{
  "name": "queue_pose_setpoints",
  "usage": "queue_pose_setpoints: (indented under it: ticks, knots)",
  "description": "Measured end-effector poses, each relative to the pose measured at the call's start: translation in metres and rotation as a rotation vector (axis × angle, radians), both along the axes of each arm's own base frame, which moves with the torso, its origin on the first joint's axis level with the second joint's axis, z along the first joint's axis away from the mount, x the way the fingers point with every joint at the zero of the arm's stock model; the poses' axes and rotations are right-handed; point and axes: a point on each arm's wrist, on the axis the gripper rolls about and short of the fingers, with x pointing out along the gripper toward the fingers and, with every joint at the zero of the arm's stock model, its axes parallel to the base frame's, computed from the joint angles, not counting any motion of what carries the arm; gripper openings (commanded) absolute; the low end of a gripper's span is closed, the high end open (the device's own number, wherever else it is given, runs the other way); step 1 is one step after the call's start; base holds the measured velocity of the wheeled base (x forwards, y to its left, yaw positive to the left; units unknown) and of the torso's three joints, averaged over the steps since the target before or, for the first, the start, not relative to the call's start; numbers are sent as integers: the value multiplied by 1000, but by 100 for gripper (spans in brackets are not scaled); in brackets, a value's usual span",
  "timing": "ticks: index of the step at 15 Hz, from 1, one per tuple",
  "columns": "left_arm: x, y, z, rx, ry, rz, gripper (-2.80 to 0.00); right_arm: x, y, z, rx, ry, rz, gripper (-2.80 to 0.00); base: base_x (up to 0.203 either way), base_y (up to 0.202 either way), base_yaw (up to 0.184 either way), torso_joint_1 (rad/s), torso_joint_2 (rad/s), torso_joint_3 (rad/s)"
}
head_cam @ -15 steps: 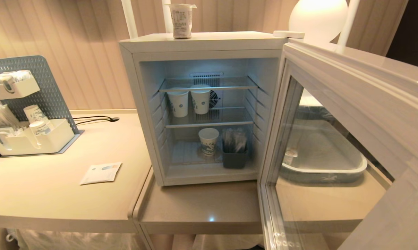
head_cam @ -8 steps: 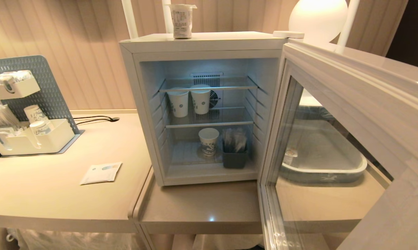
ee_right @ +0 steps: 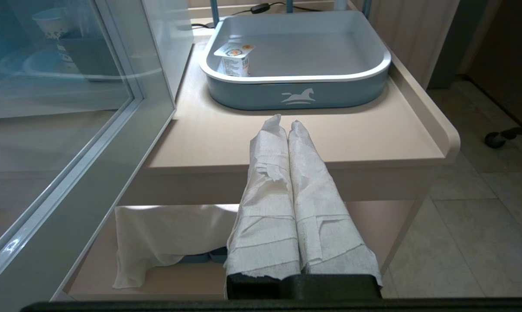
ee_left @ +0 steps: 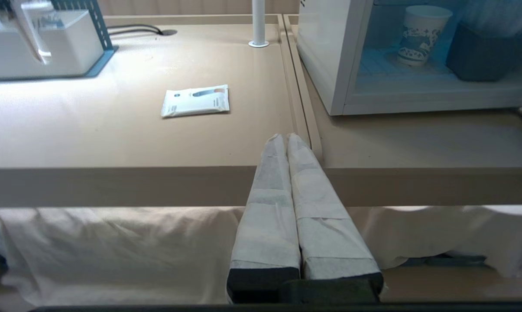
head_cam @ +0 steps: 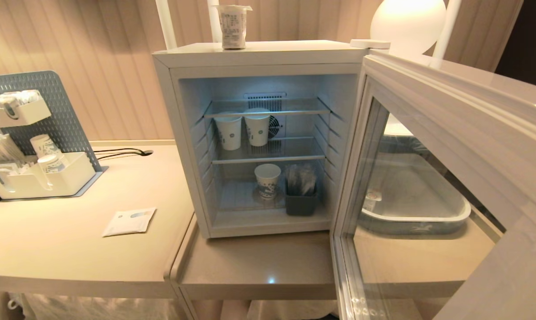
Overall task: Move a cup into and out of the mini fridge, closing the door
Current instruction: Put the yoghurt in the freezer
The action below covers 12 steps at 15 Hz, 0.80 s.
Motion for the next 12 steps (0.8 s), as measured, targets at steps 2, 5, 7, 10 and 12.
queue_pose_setpoints:
  ticks: [2, 5, 7, 10, 12]
  knots:
    - [1, 0, -3, -38, 3, 18, -280, 0, 0, 0, 0, 0, 0, -280, 0, 0, 0, 0, 0, 0]
    - [1, 1, -4, -11, 15, 27, -280, 0, 0, 0, 0, 0, 0, -280, 0, 0, 0, 0, 0, 0]
    - [1, 0, -8, 62, 49, 13, -280, 0, 0, 0, 0, 0, 0, -280, 0, 0, 0, 0, 0, 0]
    - [1, 0, -7, 59, 48, 2, -280, 0, 0, 0, 0, -1, 0, -280, 0, 0, 0, 0, 0, 0]
    - [1, 0, -8, 56, 47, 3, -280, 0, 0, 0, 0, 0, 0, -280, 0, 0, 0, 0, 0, 0]
